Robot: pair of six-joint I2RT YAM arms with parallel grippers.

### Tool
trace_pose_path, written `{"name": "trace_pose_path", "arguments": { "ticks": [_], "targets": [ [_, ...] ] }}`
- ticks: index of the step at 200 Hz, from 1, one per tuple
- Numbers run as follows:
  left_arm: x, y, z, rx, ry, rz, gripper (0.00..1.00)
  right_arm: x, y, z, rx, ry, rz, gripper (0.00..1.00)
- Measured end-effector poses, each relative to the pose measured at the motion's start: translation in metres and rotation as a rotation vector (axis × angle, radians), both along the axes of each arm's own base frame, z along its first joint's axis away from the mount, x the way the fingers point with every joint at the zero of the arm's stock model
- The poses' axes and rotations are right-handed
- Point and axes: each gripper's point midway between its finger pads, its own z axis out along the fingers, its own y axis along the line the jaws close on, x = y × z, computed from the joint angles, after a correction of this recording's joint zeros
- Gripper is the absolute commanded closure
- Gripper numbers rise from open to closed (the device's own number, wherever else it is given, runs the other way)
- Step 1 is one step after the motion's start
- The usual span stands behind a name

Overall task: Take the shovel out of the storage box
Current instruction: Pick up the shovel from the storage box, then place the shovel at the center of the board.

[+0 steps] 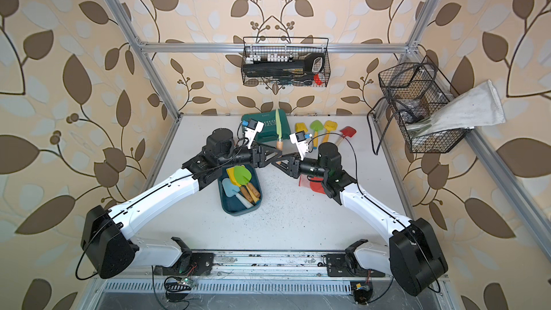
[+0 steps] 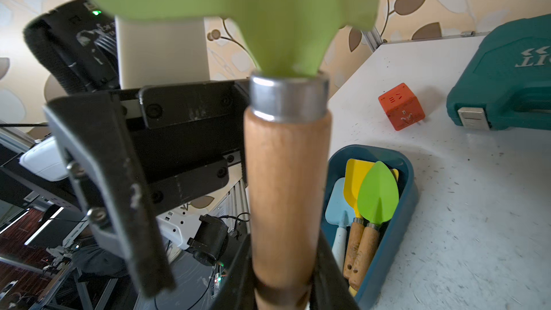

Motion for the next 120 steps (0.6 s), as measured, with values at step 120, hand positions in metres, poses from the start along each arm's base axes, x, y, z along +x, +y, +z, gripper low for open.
{"name": "trace_pose_path", "arguments": {
  "ticks": [120],
  "targets": [
    [0.025,0.097,-0.109,0.497,0.102,0.464,0.34,0.077,-0.166,-0.113,-0.536,0.331,-0.73,0.89]
  ]
}}
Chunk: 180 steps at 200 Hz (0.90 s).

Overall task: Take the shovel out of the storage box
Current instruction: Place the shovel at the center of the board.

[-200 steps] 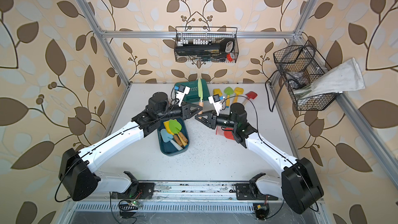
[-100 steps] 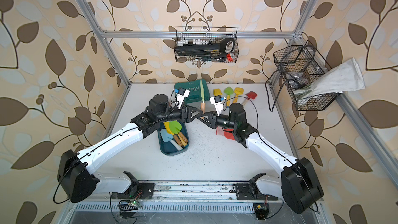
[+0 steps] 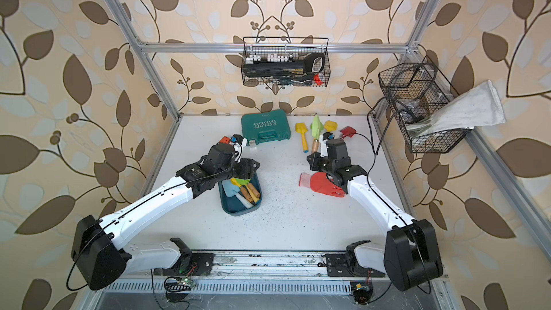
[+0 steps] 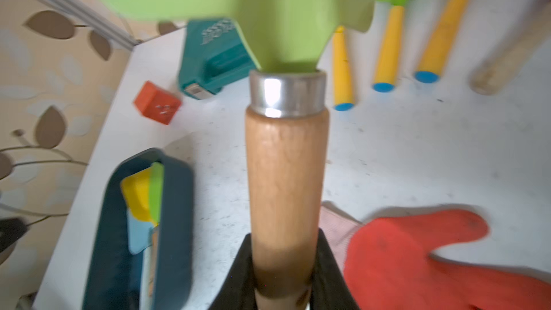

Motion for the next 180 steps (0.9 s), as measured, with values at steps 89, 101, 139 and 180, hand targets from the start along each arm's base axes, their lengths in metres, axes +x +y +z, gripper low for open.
{"name": "trace_pose_path", "arguments": {
  "ticks": [89,101,139,180],
  "targets": [
    [-0.001,0.034,-0.029,0.169,0.07,0.123,0.3,0.047,-0.144,-0.038,-0.208,0.186,-0.426,0.85],
    [-0.001,0.036,-0.033,0.186,0.086,0.133,0.3,0.052,-0.158,-0.048,-0.209,0.219,-0.455,0.85],
    [0.001,0.039,-0.043,0.23,0.12,0.152,0.31,0.073,-0.178,-0.069,-0.21,0.301,-0.489,0.85],
    [-0.001,0.041,-0.048,0.244,0.139,0.159,0.31,0.08,-0.185,-0.103,-0.188,0.383,-0.505,0.85]
  ]
}}
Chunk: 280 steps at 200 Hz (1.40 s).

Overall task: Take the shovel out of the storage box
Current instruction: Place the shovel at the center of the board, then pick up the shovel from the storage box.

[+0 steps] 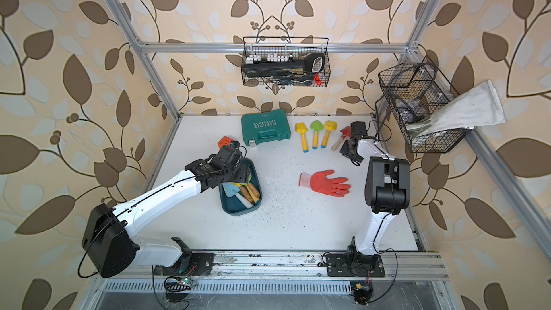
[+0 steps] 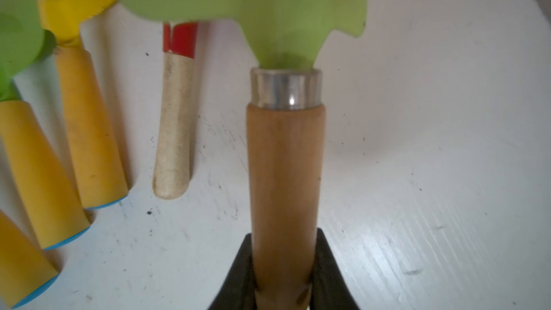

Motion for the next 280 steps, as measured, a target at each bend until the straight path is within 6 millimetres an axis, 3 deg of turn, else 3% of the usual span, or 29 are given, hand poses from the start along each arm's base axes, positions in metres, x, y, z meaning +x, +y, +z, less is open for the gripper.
{"name": "trace_pose_path", "arguments": {
  "ticks": [48,111,164,230,257,280],
  "targets": [
    [-0.001,0.001,-0.001,0.006,0.007,0.001,0.31,-0.007,-0.014,-0.028,0.02,0.065,-0.067,0.84],
    [-0.002,0.002,-0.002,0.009,0.011,0.001,0.31,0.013,-0.023,-0.028,0.008,0.054,-0.084,0.72],
    [-0.002,0.002,-0.004,0.012,0.015,0.001,0.31,0.021,-0.025,-0.028,0.0,0.051,-0.075,0.7],
    [-0.002,0.001,-0.004,0.013,0.016,0.002,0.31,0.022,-0.014,-0.026,-0.035,0.066,-0.029,0.47],
    [-0.001,0.002,-0.004,0.013,0.016,0.009,0.27,0.012,0.006,-0.001,-0.06,0.029,0.013,0.45],
    [0.0,0.004,-0.003,0.018,0.009,0.024,0.24,-0.002,0.032,0.055,-0.088,-0.1,0.071,0.44]
  ]
}}
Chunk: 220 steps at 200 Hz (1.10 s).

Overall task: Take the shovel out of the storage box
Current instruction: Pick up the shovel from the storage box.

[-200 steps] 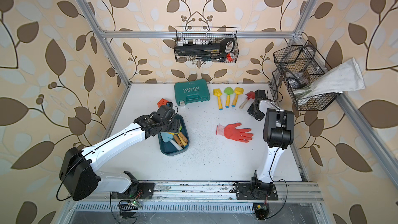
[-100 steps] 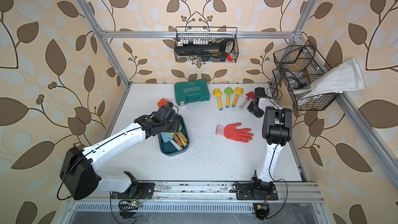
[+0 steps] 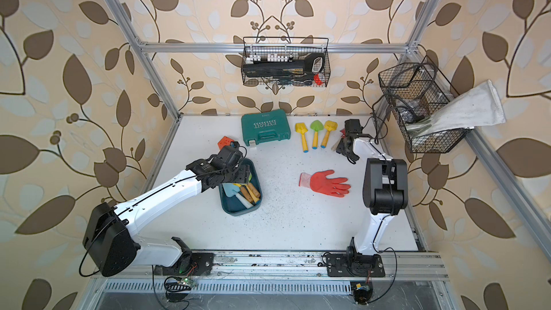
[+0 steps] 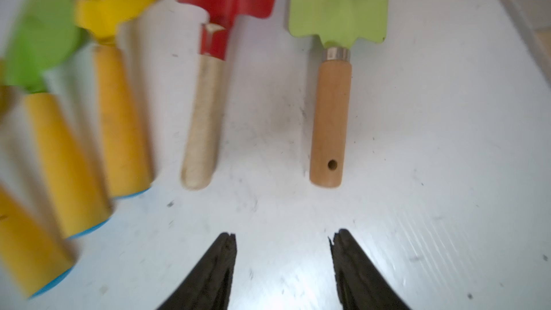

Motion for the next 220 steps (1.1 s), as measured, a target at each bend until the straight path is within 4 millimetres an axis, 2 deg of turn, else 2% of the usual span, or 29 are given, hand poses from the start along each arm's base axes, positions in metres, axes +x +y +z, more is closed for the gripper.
{"name": "trace_pose_path", "arguments": {
  "ticks": [21,34,54,77,95,106,133,153,178,198,220],
  "targets": [
    [0.001,0.001,0.002,-0.005,-0.007,0.014,0.23,-0.013,0.034,0.056,-0.02,-0.141,0.099,0.44],
    [0.001,0.002,0.003,-0.01,-0.009,0.022,0.23,-0.02,0.056,0.082,-0.014,-0.202,0.171,0.44],
    [0.001,0.003,0.005,-0.02,-0.013,0.033,0.24,-0.034,0.087,0.101,0.009,-0.248,0.27,0.44],
    [0.002,0.006,0.005,-0.04,-0.006,0.061,0.27,-0.064,0.134,0.093,0.06,-0.24,0.409,0.45],
    [0.0,0.008,-0.001,-0.072,0.021,0.088,0.32,-0.09,0.171,0.075,0.088,-0.201,0.526,0.45],
    [-0.002,0.008,-0.007,-0.092,0.041,0.102,0.34,-0.103,0.184,0.061,0.098,-0.171,0.572,0.47],
    [-0.012,0.005,-0.024,-0.148,0.109,0.138,0.44,-0.117,0.187,0.027,0.112,-0.096,0.592,0.5],
    [-0.018,0.001,-0.034,-0.194,0.151,0.159,0.46,-0.117,0.191,0.015,0.133,-0.065,0.603,0.49],
    [-0.023,-0.009,-0.038,-0.27,0.196,0.177,0.47,-0.116,0.196,0.016,0.159,-0.072,0.619,0.49],
    [-0.022,-0.017,-0.041,-0.334,0.217,0.2,0.52,-0.116,0.199,0.021,0.173,-0.091,0.623,0.49],
    [-0.024,-0.023,-0.055,-0.376,0.263,0.234,0.54,-0.118,0.199,0.031,0.179,-0.123,0.626,0.49]
  ]
}}
